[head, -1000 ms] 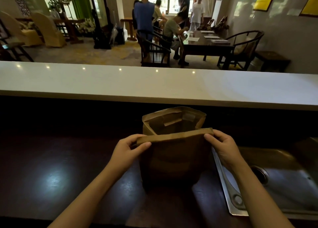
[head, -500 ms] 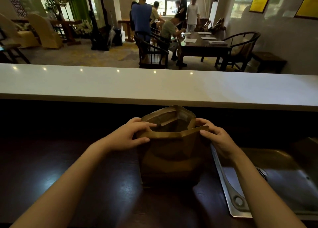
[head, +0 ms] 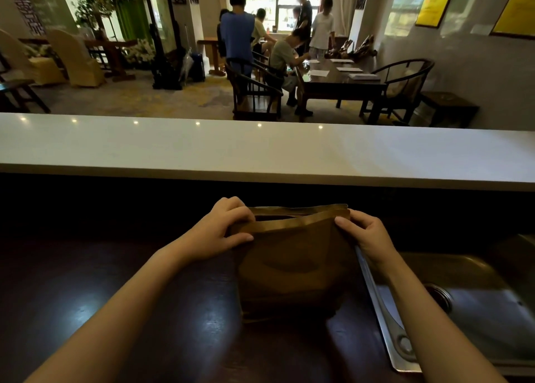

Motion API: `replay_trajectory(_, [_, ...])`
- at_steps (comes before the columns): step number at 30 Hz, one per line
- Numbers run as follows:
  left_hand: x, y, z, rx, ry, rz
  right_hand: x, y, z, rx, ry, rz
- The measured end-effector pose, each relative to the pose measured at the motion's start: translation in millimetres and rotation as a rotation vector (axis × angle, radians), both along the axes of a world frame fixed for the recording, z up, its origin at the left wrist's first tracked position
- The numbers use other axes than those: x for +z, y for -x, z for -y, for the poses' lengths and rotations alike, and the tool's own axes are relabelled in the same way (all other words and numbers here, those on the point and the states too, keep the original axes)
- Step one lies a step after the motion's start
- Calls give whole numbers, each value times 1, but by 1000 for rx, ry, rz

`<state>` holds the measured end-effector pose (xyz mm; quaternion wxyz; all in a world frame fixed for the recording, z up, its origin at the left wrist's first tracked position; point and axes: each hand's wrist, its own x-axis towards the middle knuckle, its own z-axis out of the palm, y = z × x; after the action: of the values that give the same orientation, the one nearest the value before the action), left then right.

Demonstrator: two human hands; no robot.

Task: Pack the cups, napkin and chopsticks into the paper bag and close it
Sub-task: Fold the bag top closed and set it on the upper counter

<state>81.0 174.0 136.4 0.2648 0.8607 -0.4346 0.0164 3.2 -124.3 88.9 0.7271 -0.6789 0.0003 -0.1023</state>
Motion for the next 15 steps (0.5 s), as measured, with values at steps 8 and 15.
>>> replay_trajectory(8, [-21,11,6,207,388,-195,-6,3,-18,-202,-89,72])
replay_trajectory(15, [-33,13,27,403,699,-437,-3,4,-23,-237,-70,33])
